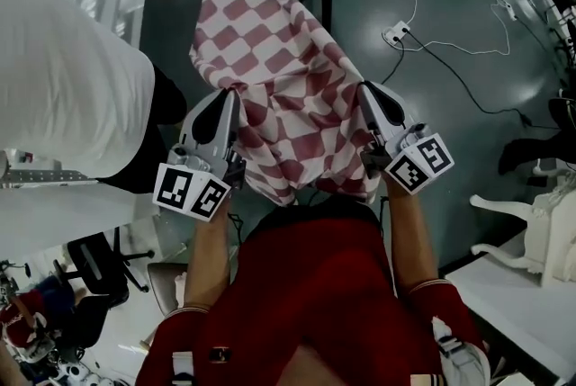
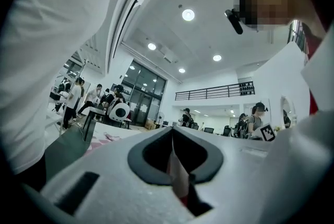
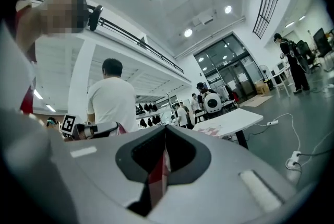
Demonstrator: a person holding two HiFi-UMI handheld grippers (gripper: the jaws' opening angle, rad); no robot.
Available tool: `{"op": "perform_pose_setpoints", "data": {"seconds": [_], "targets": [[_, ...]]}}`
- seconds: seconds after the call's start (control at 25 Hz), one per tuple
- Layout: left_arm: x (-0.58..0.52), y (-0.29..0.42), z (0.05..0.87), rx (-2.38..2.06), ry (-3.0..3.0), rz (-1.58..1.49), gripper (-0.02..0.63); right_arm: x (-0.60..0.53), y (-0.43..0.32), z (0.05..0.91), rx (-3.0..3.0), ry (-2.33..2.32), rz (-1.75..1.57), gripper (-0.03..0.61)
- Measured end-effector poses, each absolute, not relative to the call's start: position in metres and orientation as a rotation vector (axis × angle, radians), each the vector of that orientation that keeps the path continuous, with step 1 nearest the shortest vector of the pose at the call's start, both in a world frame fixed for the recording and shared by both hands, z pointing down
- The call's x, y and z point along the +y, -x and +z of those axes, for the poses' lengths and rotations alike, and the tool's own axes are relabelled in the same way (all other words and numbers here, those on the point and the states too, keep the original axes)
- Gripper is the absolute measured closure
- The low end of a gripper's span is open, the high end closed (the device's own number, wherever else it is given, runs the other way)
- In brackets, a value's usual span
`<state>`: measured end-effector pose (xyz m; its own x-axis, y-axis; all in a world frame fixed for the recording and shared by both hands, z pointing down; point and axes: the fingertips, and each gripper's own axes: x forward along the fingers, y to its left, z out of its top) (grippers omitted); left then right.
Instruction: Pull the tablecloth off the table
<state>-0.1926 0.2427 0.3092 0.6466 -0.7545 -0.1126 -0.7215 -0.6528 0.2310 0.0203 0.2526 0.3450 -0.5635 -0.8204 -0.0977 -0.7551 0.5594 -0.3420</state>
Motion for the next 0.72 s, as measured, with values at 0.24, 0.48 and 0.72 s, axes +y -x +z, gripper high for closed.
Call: {"op": "perform_pose_setpoints", "data": {"seconds": [0.24,0.48,0.72], "targets": [[0.256,0.174,0.297,-1.27,-2.692,-0.292,0.604,0.265,-0.042,0.331,2.542,1.234,-0.373,0.563],[0.271,0.137,0.281,-1.284,-2.725,-0.287,0.604,0.276,-0.07,0.32,2.561,1.159,-0.353,0.563],[0.282,0.106,0.283,-1.276,-2.729,-0.263,0.604,0.29,-0.094,0.322,2.568,1.134,-0.358,0.563]]}}
